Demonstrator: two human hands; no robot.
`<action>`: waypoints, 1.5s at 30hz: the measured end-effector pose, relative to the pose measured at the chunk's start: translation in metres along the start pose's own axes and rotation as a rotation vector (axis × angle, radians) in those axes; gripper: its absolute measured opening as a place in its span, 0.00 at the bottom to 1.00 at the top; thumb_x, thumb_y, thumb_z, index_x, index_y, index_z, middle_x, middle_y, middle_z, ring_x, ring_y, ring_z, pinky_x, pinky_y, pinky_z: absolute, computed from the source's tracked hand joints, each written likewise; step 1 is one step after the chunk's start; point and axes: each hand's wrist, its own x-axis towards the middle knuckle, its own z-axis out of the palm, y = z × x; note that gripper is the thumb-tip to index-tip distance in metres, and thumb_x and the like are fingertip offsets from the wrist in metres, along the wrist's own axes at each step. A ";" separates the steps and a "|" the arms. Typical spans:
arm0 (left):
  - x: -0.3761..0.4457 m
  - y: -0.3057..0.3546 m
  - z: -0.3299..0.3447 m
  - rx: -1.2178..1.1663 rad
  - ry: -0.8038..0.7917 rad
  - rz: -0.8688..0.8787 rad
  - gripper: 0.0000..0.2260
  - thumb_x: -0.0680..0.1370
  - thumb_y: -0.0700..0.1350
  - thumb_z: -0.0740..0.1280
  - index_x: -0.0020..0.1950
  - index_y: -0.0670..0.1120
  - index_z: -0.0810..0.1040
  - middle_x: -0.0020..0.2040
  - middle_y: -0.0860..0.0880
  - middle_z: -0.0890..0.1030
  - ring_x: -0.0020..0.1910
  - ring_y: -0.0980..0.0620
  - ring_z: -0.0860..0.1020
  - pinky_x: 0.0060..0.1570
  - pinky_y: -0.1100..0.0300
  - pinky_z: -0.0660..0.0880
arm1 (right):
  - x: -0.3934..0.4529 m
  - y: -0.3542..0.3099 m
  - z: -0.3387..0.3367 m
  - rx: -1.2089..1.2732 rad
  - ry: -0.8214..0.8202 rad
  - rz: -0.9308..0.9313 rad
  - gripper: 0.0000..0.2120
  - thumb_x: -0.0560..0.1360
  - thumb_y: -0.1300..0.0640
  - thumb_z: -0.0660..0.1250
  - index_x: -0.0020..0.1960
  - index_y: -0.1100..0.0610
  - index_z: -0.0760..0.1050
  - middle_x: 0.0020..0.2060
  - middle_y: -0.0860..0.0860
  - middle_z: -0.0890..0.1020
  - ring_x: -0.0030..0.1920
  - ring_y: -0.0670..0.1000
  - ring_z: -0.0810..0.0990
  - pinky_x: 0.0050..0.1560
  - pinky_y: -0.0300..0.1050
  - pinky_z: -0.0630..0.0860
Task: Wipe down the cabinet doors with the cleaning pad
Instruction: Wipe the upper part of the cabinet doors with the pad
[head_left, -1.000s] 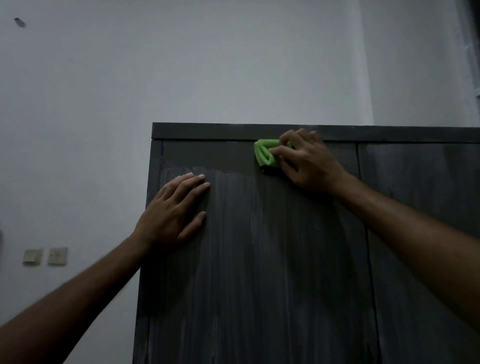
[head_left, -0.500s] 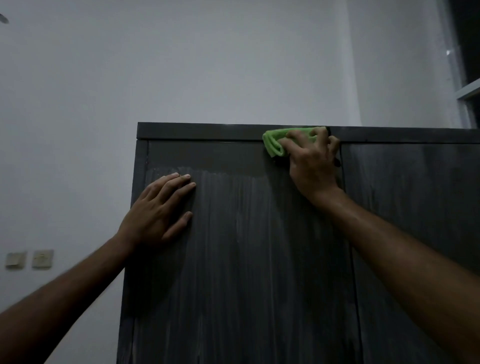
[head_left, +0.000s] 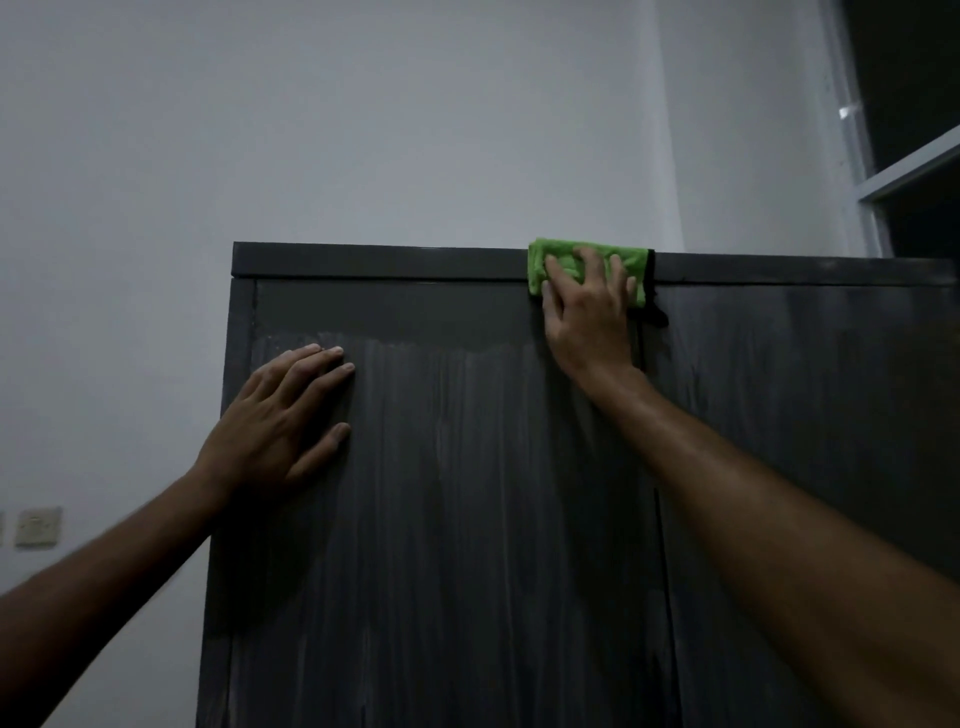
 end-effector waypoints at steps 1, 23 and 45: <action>0.000 -0.001 0.000 -0.001 0.001 0.000 0.32 0.82 0.62 0.57 0.80 0.45 0.67 0.80 0.42 0.67 0.80 0.39 0.64 0.76 0.40 0.63 | -0.001 -0.007 0.000 0.014 -0.013 -0.026 0.20 0.84 0.51 0.60 0.74 0.50 0.73 0.75 0.57 0.67 0.76 0.69 0.60 0.75 0.70 0.56; -0.001 -0.004 0.007 0.010 0.028 0.024 0.32 0.82 0.62 0.57 0.80 0.44 0.68 0.80 0.42 0.67 0.80 0.38 0.65 0.77 0.40 0.61 | -0.025 0.019 -0.004 0.102 0.005 -0.110 0.18 0.80 0.51 0.62 0.68 0.50 0.79 0.69 0.55 0.73 0.70 0.64 0.66 0.71 0.62 0.64; 0.002 0.002 0.000 0.037 -0.006 0.008 0.32 0.81 0.62 0.57 0.80 0.43 0.68 0.80 0.41 0.67 0.79 0.38 0.65 0.76 0.41 0.61 | 0.018 0.051 -0.020 -0.161 0.040 -0.183 0.20 0.82 0.41 0.61 0.71 0.44 0.75 0.63 0.56 0.73 0.59 0.63 0.71 0.56 0.57 0.69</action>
